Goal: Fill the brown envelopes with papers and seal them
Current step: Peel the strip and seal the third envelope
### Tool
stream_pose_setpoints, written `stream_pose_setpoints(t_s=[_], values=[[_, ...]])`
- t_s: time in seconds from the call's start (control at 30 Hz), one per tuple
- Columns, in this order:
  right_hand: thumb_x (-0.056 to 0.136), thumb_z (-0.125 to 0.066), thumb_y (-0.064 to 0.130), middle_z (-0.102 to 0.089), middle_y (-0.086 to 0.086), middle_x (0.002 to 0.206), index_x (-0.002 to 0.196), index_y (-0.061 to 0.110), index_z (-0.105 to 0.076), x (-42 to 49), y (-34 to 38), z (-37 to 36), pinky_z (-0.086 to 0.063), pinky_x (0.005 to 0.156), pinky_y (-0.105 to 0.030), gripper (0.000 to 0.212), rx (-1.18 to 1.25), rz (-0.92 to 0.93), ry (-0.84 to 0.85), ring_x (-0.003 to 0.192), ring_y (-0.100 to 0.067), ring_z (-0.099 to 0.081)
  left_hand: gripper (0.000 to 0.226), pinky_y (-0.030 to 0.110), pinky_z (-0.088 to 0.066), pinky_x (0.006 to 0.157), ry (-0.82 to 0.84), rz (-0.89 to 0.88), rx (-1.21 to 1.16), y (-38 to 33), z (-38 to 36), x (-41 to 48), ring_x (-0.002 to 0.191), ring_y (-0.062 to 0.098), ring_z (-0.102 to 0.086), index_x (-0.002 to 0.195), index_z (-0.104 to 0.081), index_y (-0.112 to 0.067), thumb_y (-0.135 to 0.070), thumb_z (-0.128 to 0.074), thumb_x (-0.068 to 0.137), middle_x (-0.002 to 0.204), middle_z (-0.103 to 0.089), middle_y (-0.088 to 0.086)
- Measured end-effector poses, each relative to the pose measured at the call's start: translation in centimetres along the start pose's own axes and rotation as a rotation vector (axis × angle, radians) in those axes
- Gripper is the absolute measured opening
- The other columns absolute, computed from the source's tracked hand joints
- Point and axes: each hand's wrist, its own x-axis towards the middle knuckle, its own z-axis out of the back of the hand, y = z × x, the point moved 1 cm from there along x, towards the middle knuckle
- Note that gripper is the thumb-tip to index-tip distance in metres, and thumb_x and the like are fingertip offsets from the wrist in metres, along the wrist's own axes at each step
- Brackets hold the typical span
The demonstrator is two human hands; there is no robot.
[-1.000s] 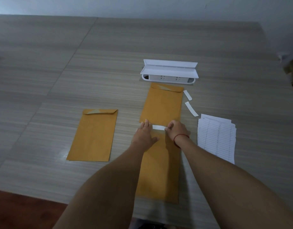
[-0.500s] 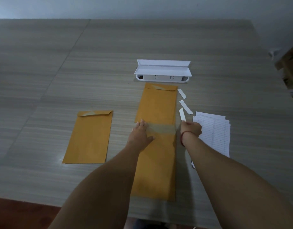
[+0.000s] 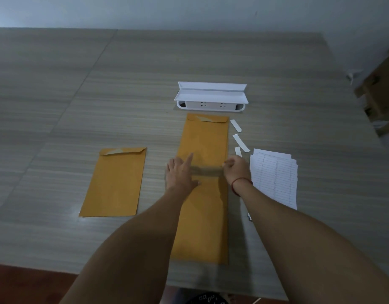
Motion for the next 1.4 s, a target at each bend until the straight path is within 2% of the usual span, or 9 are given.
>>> stream_pose_setpoints(t_s=[0.1, 0.27, 0.5, 0.6, 0.67, 0.83, 0.97, 1.2, 1.4], values=[[0.095, -0.054, 0.023, -0.065, 0.0, 0.124, 0.121, 0.017, -0.063, -0.6, 0.3, 0.0, -0.047, 0.101, -0.036, 0.028, -0.116, 0.147, 0.15, 0.116, -0.02, -0.059, 0.06, 0.035, -0.03, 0.108, -0.026, -0.044, 0.088, 0.1, 0.5, -0.6, 0.12, 0.025, -0.038, 0.127, -0.052, -0.024, -0.044, -0.075, 0.074, 0.125, -0.046, 0.006], [0.094, -0.056, 0.031, -0.069, 0.0, 0.113, 0.111, 0.02, -0.067, -2.6, 0.5, -0.1, -0.051, 0.095, -0.037, 0.024, -0.128, 0.185, 0.204, 0.108, -0.021, -0.063, 0.04, 0.034, -0.029, 0.108, -0.008, -0.121, 0.088, 0.0, 0.6, -2.8, 0.123, 0.021, -0.039, 0.115, -0.061, -0.025, -0.036, -0.074, 0.078, 0.125, -0.049, 0.001], [0.096, -0.046, 0.011, -0.066, -0.002, 0.123, 0.113, 0.03, -0.071, -4.9, -1.0, -2.1, -0.047, 0.099, -0.037, 0.036, -0.436, 0.367, 0.282, 0.116, -0.03, -0.058, 0.043, 0.039, -0.036, 0.108, 0.21, -0.151, 0.006, -0.6, -0.1, -4.8, 0.134, 0.024, -0.041, 0.134, -0.053, -0.023, -0.023, -0.06, 0.091, 0.149, -0.041, -0.001], [0.095, -0.045, 0.004, -0.032, 0.002, 0.156, 0.139, 0.024, -0.05, -6.4, -2.0, -2.8, -0.03, 0.114, -0.041, 0.049, -0.614, 0.451, 0.355, 0.145, -0.024, -0.028, 0.049, 0.04, -0.031, 0.113, 0.286, -0.108, -0.021, -0.3, -1.2, -5.5, 0.145, 0.021, -0.023, 0.145, -0.036, -0.028, -0.021, -0.046, 0.098, 0.161, -0.017, -0.004], [0.097, -0.043, 0.011, -0.019, 0.005, 0.161, 0.147, 0.024, -0.037, -6.7, -1.9, -3.0, -0.021, 0.118, -0.043, 0.052, -0.708, 0.477, 0.326, 0.148, -0.02, -0.017, 0.05, 0.041, -0.028, 0.115, 0.308, -0.083, 0.051, -0.1, -1.5, -5.8, 0.149, 0.019, -0.015, 0.149, -0.028, -0.031, -0.025, -0.039, 0.1, 0.162, -0.009, -0.006], [0.096, -0.04, 0.02, -0.024, 0.005, 0.159, 0.144, 0.021, -0.041, -6.9, -1.9, -2.4, -0.001, 0.12, -0.05, 0.048, -0.837, 0.394, 0.251, 0.143, -0.017, -0.029, 0.059, 0.048, -0.015, 0.119, 0.327, 0.005, 0.191, 1.1, -1.4, -6.2, 0.15, 0.024, -0.009, 0.151, -0.017, -0.031, -0.05, -0.035, 0.098, 0.162, -0.006, -0.006], [0.094, -0.042, 0.021, -0.025, 0.004, 0.158, 0.145, 0.021, -0.04, -7.2, -2.7, -1.6, -0.001, 0.119, -0.053, 0.051, -0.91, 0.334, 0.194, 0.14, -0.019, -0.032, 0.072, 0.05, -0.013, 0.119, 0.288, 0.103, 0.214, 2.1, -1.3, -6.8, 0.15, 0.025, -0.008, 0.152, -0.016, -0.026, -0.062, -0.036, 0.093, 0.162, -0.008, -0.001], [0.093, -0.046, 0.005, -0.004, 0.003, 0.163, 0.153, 0.026, -0.021, -8.5, -1.0, -4.0, 0.004, 0.118, -0.053, 0.067, -0.75, 0.498, 0.348, 0.151, -0.023, 0.002, 0.072, 0.048, -0.027, 0.115, 0.336, 0.154, 0.13, 2.5, -0.6, -7.0, 0.148, 0.025, -0.018, 0.152, -0.015, -0.022, -0.055, -0.043, 0.094, 0.162, -0.006, -0.001], [0.101, -0.031, 0.03, -0.001, 0.008, 0.163, 0.155, 0.023, -0.014, -7.9, -1.6, -3.8, -0.007, 0.118, -0.057, 0.056, -0.803, 0.303, 0.418, 0.151, -0.025, 0.0, 0.074, 0.051, -0.031, 0.111, 0.336, 0.172, 0.146, 3.0, -0.3, -7.0, 0.147, 0.026, -0.019, 0.152, -0.014, -0.025, -0.057, -0.044, 0.093, 0.162, -0.007, -0.005]])
